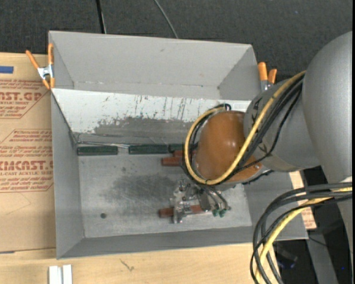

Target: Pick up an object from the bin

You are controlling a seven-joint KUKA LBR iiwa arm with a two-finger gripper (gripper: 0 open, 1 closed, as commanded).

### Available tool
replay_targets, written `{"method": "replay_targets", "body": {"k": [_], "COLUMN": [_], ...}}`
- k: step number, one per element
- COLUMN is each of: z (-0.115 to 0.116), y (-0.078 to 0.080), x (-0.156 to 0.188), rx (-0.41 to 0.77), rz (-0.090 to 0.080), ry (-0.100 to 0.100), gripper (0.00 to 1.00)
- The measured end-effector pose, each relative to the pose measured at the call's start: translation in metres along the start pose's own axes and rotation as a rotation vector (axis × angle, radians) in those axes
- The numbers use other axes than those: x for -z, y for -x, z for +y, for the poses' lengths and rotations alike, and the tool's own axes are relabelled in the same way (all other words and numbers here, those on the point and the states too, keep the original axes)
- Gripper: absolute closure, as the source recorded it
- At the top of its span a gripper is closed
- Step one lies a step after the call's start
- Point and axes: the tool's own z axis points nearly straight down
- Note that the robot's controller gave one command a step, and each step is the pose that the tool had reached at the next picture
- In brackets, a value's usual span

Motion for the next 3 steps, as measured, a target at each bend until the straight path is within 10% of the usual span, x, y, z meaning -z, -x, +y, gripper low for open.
{"method": "replay_targets", "body": {"k": [3], "z": [-0.0001], "y": [0.0000], "x": [-0.0001], "rx": [0.000], "rz": [0.000], "ry": [0.000], "gripper": [1.00]}}
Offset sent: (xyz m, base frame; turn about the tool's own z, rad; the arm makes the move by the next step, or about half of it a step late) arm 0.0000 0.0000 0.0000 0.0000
